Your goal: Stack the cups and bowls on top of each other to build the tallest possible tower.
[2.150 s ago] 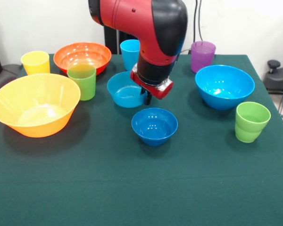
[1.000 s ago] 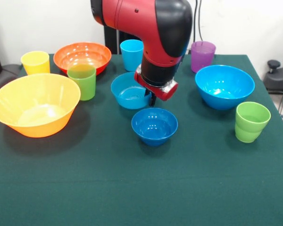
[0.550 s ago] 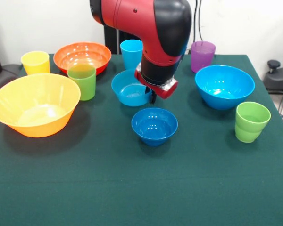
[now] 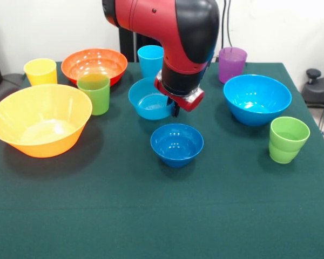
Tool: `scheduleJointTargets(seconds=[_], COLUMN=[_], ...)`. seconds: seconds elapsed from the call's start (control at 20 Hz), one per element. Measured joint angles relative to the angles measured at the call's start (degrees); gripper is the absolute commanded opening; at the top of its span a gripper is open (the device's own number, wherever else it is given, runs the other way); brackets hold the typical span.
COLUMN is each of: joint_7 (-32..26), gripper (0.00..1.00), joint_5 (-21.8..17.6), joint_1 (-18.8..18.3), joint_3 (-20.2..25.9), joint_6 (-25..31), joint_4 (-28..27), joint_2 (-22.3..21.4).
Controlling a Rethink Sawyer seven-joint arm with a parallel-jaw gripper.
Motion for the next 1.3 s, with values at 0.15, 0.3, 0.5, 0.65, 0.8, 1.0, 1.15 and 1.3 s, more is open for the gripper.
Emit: scheduleJointTargets(seconds=[0.15,0.3,0.5,0.65,0.8,1.0,1.15,1.3], joint_7=[0.0,0.0,0.0,0.0,0.0,0.0,0.0,0.0], gripper=[0.00,0.00,0.00,0.00,0.00,0.00,0.00,0.00], joint_5=[0.1,0.1,0.1,0.2,0.3,0.6,0.8,0.9], joint_1=[0.0,0.2,0.4,0.6,1.1,2.0,2.9,3.5], joint_3=[-0.2,-0.5,-0.8,-1.0,-1.1,-1.4,-1.5,-1.6], joint_6=[0.0,0.0,0.0,0.0,0.0,0.0,0.1,0.9], joint_4=[0.0,-0.1,-0.7,-1.4,-2.4,-3.7,-4.9,-6.1], joint_2=[-0.2,-0.3,-0.3,-0.3,-0.2,0.1,0.6,1.1])
